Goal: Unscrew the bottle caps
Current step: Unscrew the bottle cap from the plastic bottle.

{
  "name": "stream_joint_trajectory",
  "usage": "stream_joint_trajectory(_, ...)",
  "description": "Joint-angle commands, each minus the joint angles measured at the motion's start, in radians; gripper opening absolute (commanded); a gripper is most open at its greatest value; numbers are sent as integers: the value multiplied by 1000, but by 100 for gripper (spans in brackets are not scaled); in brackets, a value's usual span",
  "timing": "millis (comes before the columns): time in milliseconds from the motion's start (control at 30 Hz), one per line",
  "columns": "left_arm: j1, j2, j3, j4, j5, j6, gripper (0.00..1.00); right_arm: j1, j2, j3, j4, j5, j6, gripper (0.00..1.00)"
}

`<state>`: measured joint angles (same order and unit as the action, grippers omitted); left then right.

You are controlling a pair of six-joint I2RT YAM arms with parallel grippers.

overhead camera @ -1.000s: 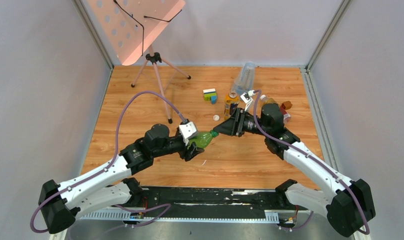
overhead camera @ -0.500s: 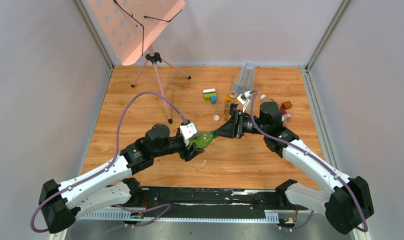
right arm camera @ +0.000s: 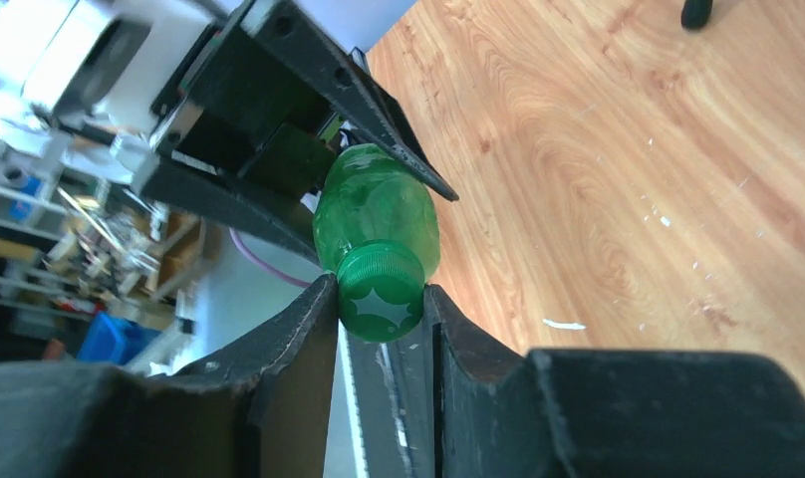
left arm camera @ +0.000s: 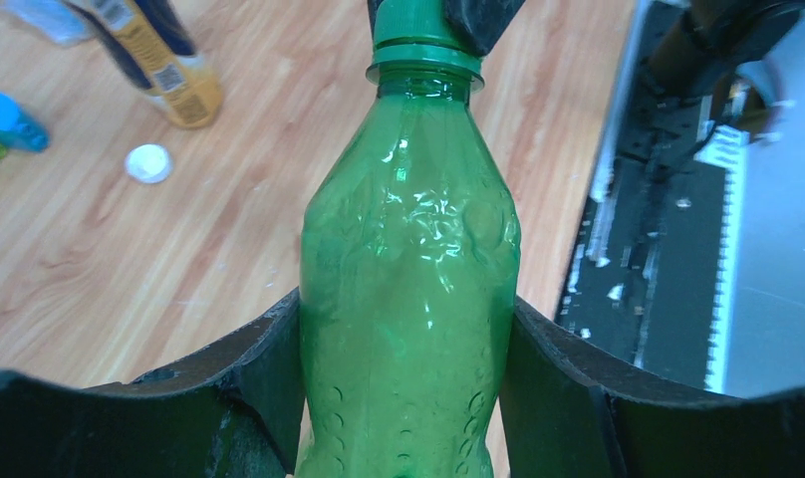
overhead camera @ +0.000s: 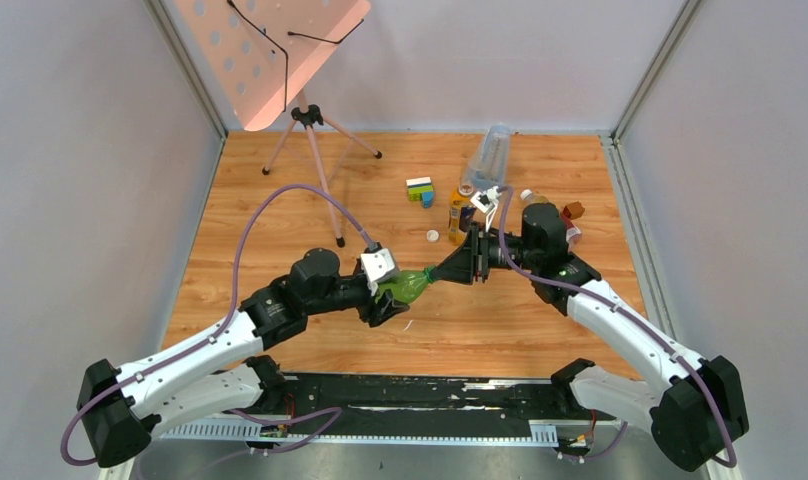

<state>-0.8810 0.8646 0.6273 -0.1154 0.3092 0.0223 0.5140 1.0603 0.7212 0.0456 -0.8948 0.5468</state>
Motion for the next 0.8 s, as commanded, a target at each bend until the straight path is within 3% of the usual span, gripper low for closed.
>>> stream_joint_trajectory(0,80,12,18,106,229,-100,0,41,-58,39,-25,-123,-281,0)
stream_joint_trajectory(133,125,41,28,110,369,-127,0,67,-88,21,-41,-125,-437,0)
stream_joint_trajectory(300,129,52,44,109,457,-130,0,67,-128,2,-41,-69,-484,2)
stream_joint_trajectory(433,129,30,32,108,410,-115,0,67,-155,20,-81,92,-370,37)
stream_joint_trajectory(467,129,21,23,98,374,-102,0,65,-164,25,-90,122,-339,51)
stream_joint_trajectory(533,129,7,13,71,298,-71,0,62,-187,22,-95,172,-275,65)
stream_joint_trajectory(600,127,-6,3,46,221,-50,0,57,-209,15,-97,238,-199,71)
stream_joint_trajectory(767,53,-27,-21,-19,-46,15,0,52,-224,11,-100,303,6,73)
